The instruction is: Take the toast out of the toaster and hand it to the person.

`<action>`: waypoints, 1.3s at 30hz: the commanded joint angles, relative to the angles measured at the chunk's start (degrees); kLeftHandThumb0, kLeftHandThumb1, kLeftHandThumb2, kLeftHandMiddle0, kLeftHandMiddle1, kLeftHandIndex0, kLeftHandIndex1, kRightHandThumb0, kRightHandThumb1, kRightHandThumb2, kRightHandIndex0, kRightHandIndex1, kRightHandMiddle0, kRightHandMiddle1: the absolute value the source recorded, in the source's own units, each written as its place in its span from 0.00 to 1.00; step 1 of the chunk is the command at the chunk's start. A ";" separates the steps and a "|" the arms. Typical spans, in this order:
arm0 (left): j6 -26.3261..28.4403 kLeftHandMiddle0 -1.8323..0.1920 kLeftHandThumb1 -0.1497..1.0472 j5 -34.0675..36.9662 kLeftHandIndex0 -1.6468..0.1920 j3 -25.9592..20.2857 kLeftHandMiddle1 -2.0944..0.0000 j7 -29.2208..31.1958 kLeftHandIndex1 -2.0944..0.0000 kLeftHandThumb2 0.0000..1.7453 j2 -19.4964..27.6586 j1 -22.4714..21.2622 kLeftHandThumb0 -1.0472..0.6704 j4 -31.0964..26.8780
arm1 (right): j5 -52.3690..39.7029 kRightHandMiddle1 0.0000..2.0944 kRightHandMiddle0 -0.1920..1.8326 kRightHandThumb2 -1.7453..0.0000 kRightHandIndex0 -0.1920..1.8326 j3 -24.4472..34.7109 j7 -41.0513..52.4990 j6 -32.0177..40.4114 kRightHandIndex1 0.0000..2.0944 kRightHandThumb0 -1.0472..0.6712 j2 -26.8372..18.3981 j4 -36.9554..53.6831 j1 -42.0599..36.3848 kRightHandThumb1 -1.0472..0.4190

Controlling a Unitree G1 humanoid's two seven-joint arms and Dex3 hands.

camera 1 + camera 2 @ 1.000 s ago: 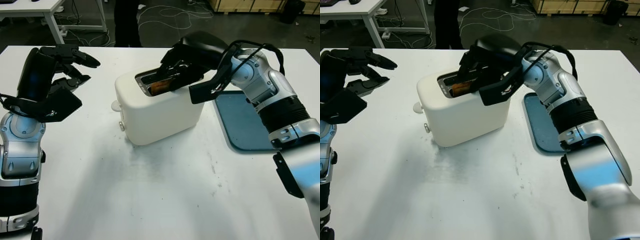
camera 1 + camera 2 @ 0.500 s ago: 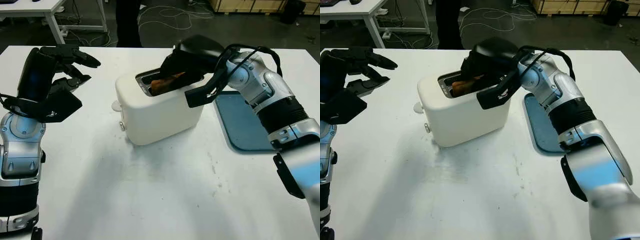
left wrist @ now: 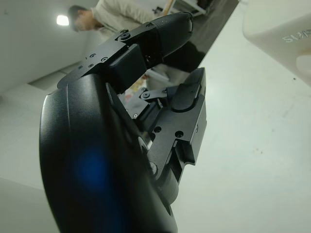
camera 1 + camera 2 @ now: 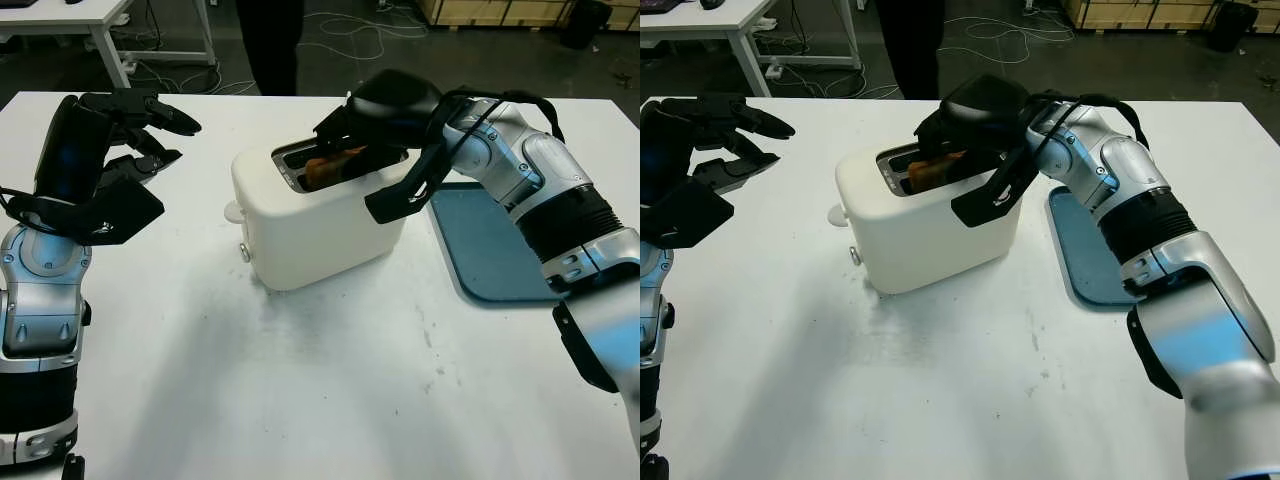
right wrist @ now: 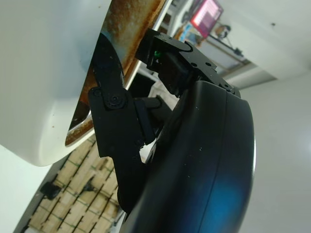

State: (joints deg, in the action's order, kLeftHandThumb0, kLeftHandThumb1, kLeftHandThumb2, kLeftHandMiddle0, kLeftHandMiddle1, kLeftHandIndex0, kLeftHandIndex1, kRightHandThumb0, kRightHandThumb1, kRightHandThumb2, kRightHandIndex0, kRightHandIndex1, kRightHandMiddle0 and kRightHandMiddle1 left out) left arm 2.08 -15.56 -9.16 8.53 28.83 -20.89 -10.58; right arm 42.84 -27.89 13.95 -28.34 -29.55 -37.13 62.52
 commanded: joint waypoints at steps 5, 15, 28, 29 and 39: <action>0.20 0.43 0.83 0.01 0.36 0.10 0.51 -0.20 0.75 0.00 0.10 0.15 0.66 -0.23 | 4.67 0.83 0.46 0.83 0.60 -0.21 -12.47 -2.77 0.83 0.35 -1.33 -3.72 -0.10 0.09; -0.27 0.44 0.83 -0.26 0.36 0.11 0.51 -0.27 0.75 0.00 0.38 0.19 0.67 0.00 | 4.76 0.83 0.45 0.77 0.60 2.17 -21.29 -2.59 0.83 0.34 -1.97 -7.09 4.68 0.09; 1.45 0.44 0.83 0.07 0.36 -0.06 0.51 -0.02 0.75 0.00 0.22 0.52 0.66 -0.77 | -1.46 0.77 0.43 0.75 0.55 8.16 -21.71 -2.53 0.83 0.31 -2.55 -17.51 11.85 0.09; 1.67 0.45 0.84 0.08 0.36 -0.07 0.51 0.04 0.76 0.00 0.20 0.52 0.66 -0.86 | -2.66 0.80 0.43 0.74 0.56 8.75 -20.56 -2.60 0.83 0.31 -2.49 -18.10 12.21 0.09; 0.75 0.45 0.84 0.30 0.36 -0.14 0.51 -0.34 0.76 0.00 0.00 0.67 0.65 -0.39 | -18.80 0.67 0.43 0.77 0.53 18.53 -6.40 0.02 0.83 0.36 -2.05 -26.73 14.96 0.09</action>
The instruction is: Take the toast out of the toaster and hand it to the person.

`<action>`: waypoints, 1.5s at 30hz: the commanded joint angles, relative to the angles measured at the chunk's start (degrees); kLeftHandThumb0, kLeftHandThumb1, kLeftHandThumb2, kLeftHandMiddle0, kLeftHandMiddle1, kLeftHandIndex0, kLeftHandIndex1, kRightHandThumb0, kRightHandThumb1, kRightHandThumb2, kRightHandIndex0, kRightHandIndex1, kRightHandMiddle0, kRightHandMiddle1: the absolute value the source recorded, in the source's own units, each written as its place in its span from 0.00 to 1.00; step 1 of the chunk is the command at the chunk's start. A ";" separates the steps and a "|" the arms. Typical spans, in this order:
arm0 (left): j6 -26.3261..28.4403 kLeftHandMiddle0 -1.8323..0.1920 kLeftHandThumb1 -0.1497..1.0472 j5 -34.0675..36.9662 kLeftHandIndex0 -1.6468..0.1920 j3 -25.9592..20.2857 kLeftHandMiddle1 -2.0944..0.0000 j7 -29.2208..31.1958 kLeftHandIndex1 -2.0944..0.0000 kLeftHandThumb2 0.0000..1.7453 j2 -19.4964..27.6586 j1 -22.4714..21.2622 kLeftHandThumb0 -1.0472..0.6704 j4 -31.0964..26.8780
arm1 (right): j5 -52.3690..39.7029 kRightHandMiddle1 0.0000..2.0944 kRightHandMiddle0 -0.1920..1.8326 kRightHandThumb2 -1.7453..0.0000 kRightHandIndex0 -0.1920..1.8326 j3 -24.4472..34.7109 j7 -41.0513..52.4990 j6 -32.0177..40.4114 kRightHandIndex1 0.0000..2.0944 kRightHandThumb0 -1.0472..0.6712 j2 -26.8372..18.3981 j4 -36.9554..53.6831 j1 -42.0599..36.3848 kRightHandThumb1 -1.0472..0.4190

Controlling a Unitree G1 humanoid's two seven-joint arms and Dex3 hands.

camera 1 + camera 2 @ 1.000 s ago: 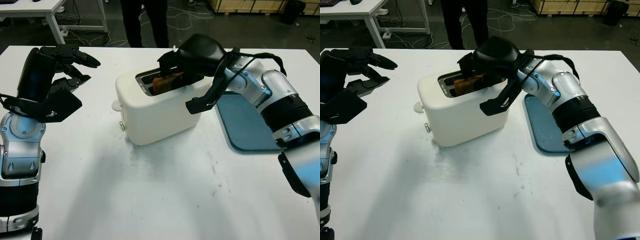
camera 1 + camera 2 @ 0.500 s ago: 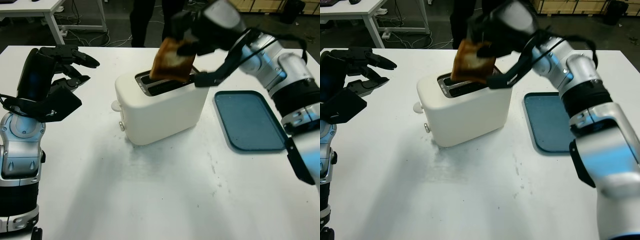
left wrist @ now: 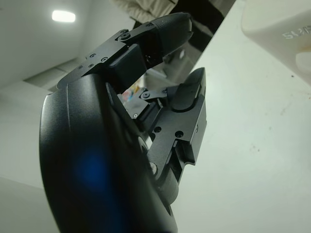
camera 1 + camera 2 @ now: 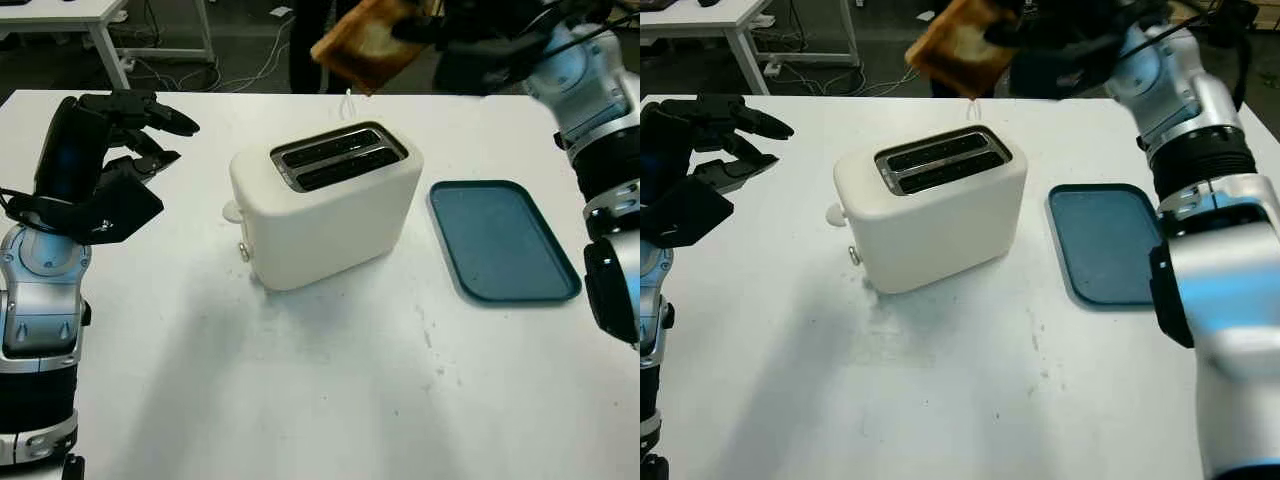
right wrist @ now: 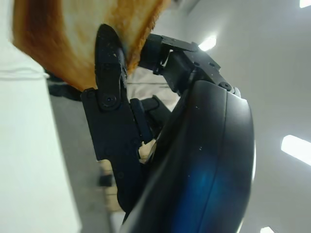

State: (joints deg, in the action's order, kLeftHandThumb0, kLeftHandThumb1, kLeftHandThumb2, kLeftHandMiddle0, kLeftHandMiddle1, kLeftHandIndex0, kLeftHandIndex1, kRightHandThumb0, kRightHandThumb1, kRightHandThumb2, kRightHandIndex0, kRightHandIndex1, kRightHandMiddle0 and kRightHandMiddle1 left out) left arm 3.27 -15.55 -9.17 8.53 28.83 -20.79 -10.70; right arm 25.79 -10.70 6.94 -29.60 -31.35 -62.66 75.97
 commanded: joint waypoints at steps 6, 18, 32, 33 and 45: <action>0.41 0.45 0.84 0.29 0.36 -0.10 0.52 -0.15 0.76 0.00 -0.07 0.59 0.66 -0.62 | -3.62 0.80 0.39 0.78 0.53 3.74 -1.42 5.10 0.83 0.38 -1.50 -6.97 1.70 0.09; 0.53 0.45 0.84 -0.16 0.37 0.17 0.52 -0.36 0.76 0.00 -0.16 0.61 0.63 -0.55 | -10.37 0.82 0.35 0.78 0.49 10.79 -5.91 12.00 0.83 0.45 -1.22 -9.36 -4.93 0.09; 0.65 0.45 0.84 0.42 0.37 0.23 0.52 -0.14 0.76 0.00 -0.36 0.44 0.64 -0.67 | -17.12 0.83 0.27 0.75 0.43 15.94 -7.37 16.62 0.83 0.52 2.36 -10.00 -11.21 0.09; -0.05 0.45 0.84 0.57 0.37 0.20 0.51 -0.23 0.75 0.00 -0.32 0.43 0.65 -0.31 | -17.64 0.83 0.24 0.74 0.41 16.40 -7.52 17.86 0.83 0.53 2.75 -10.07 -11.23 0.09; -0.63 0.45 0.84 0.50 0.37 0.13 0.50 -0.07 0.75 0.00 0.06 0.17 0.63 0.60 | -24.19 0.83 0.27 0.72 0.41 22.37 -2.85 20.64 0.83 0.49 5.94 -11.76 -13.19 0.09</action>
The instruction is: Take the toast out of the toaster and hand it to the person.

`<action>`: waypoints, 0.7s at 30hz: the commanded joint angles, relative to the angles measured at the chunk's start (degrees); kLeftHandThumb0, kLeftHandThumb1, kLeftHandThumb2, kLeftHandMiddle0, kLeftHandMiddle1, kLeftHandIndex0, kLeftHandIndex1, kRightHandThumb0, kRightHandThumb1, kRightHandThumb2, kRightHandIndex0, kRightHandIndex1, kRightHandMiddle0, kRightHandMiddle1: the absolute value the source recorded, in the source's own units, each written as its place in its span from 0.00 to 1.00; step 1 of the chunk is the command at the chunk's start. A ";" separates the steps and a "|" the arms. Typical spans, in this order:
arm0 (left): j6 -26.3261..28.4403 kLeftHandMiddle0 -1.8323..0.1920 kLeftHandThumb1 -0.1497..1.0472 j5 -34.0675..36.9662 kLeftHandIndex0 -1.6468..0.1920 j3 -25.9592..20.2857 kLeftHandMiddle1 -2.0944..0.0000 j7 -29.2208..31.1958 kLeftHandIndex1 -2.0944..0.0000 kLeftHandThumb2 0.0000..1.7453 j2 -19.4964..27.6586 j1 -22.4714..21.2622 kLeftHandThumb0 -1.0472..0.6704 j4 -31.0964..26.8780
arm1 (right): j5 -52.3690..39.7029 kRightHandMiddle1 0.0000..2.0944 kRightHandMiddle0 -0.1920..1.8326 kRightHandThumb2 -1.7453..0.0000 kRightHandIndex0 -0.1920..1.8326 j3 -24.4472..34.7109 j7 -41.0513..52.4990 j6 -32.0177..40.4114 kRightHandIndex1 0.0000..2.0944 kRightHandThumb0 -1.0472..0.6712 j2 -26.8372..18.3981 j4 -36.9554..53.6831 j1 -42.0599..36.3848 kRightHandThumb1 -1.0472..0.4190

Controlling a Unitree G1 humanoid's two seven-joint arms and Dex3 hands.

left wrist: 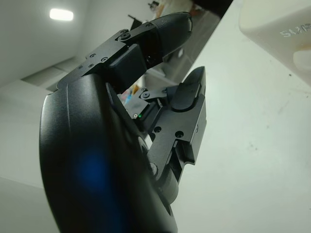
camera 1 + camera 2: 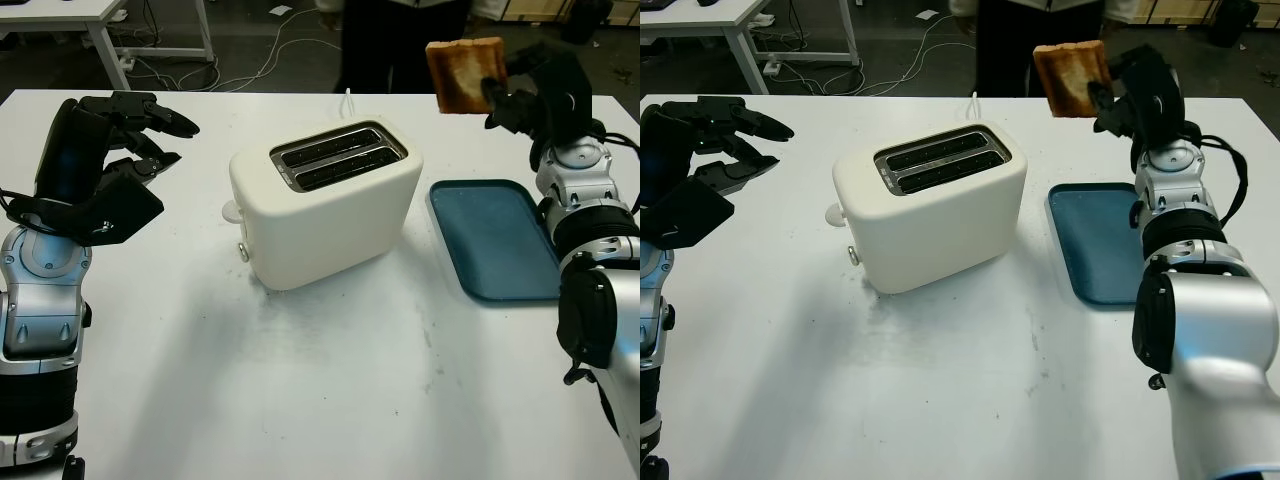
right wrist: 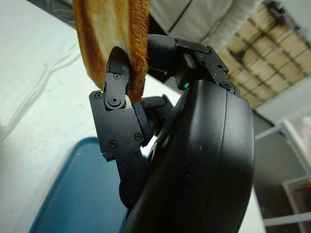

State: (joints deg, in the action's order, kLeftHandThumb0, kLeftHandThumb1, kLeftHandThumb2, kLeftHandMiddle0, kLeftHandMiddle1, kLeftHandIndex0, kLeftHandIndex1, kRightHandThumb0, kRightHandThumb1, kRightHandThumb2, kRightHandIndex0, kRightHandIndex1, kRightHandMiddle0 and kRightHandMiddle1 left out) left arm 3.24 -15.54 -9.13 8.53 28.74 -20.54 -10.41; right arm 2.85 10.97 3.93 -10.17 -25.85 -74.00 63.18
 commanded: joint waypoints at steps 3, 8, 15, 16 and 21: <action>-0.87 0.45 0.84 0.06 0.37 0.20 0.50 -0.23 0.75 0.00 0.28 -0.02 0.64 0.13 | -1.40 0.83 0.30 0.75 0.44 1.28 0.08 1.44 0.83 0.47 0.91 -0.99 -0.76 0.09; 0.20 0.45 0.84 0.34 0.37 0.09 0.50 0.23 0.75 0.00 0.21 -0.03 0.63 -0.32 | -1.33 0.83 0.37 0.79 0.49 2.00 -0.39 1.06 0.83 0.44 1.74 -1.43 -1.50 0.09; 0.13 0.45 0.84 0.34 0.37 0.23 0.50 0.02 0.74 0.00 -0.05 0.04 0.65 -0.49 | -0.92 0.83 0.39 0.78 0.51 2.14 -0.17 0.57 0.83 0.44 2.56 -1.66 -2.78 0.09; -0.01 0.45 0.84 0.27 0.37 0.24 0.50 -0.01 0.74 0.00 0.01 0.07 0.64 -0.42 | -0.74 0.83 0.38 0.78 0.51 2.04 -0.53 0.96 0.83 0.43 2.70 -1.68 -2.84 0.09; -0.47 0.45 0.84 0.31 0.37 0.22 0.50 -0.02 0.74 0.00 0.09 0.15 0.64 -0.22 | -1.28 0.83 0.38 0.79 0.52 2.70 -1.39 1.89 0.83 0.44 3.30 -1.75 -2.92 0.09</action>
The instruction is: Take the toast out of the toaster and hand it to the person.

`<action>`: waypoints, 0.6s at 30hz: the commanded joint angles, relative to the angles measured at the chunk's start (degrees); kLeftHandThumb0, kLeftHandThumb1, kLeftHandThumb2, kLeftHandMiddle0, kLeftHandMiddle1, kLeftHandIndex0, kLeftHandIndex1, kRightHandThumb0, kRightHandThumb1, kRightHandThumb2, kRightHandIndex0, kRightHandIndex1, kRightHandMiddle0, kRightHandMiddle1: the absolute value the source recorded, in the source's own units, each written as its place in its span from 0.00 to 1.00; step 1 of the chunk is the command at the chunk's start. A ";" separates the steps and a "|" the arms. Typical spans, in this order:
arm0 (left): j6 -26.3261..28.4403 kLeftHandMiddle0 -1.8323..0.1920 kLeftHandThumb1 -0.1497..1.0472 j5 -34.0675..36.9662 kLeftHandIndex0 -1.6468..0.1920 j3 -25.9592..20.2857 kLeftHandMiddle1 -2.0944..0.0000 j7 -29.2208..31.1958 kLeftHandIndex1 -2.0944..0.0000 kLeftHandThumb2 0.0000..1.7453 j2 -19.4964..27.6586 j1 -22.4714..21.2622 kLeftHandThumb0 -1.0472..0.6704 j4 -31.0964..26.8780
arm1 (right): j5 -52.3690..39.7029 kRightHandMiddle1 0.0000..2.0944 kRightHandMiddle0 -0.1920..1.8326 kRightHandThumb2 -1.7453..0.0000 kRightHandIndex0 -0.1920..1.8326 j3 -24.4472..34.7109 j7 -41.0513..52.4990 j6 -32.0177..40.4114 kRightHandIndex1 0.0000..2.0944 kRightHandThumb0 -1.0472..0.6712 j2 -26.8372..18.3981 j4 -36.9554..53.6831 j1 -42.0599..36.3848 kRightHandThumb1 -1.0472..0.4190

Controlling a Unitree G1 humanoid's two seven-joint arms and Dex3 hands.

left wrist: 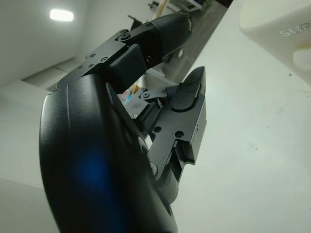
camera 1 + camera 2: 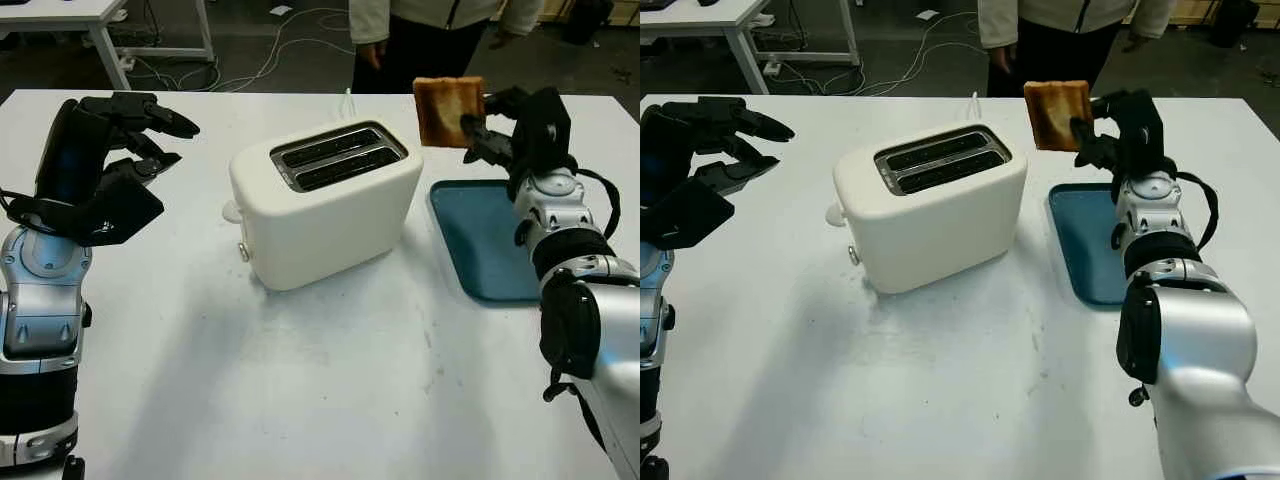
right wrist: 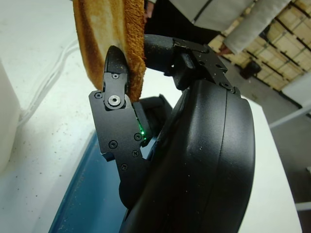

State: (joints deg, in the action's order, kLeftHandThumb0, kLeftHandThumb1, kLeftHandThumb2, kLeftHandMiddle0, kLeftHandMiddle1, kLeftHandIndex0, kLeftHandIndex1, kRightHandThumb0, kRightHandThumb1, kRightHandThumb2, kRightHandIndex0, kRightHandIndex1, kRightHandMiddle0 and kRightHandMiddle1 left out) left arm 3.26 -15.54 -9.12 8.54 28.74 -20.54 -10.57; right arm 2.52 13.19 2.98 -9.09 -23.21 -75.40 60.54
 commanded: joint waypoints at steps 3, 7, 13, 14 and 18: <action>-0.20 0.45 0.84 0.42 0.37 0.18 0.49 -0.06 0.74 0.00 -0.09 0.19 0.64 -0.16 | -0.49 0.83 0.38 0.78 0.52 0.15 -0.44 0.55 0.83 0.43 0.75 -0.28 -0.41 0.09; 0.07 0.46 0.84 0.22 0.38 0.14 0.50 -0.10 0.74 0.00 -0.03 0.31 0.64 -0.46 | -0.61 0.83 0.39 0.79 0.52 0.29 -0.20 0.15 0.83 0.43 0.82 -0.27 -0.63 0.09; 0.59 0.46 0.84 -0.04 0.38 0.13 0.50 -0.31 0.74 0.00 -0.16 0.37 0.63 -0.61 | -0.98 0.83 0.39 0.79 0.53 0.82 -0.01 0.47 0.83 0.43 0.80 -0.30 -0.49 0.09; 0.44 0.46 0.84 -0.04 0.38 0.15 0.50 -0.35 0.74 0.00 -0.16 0.37 0.63 -0.57 | -0.93 0.83 0.39 0.79 0.53 0.83 -0.04 0.52 0.83 0.43 0.79 -0.30 -0.45 0.09; 1.16 0.46 0.84 0.05 0.38 0.17 0.51 -0.08 0.74 0.00 -0.10 0.36 0.63 -0.92 | -0.73 0.83 0.39 0.79 0.52 0.68 0.11 0.30 0.83 0.43 0.70 -0.26 -0.46 0.09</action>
State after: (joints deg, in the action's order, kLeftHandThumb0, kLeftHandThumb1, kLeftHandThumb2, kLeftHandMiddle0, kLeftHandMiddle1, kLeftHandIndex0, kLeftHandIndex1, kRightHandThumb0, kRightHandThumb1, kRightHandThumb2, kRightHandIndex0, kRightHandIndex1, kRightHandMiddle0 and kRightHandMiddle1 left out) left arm 4.14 -15.58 -9.12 8.54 28.74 -20.53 -10.90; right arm 2.48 13.55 2.89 -9.09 -22.59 -75.40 60.53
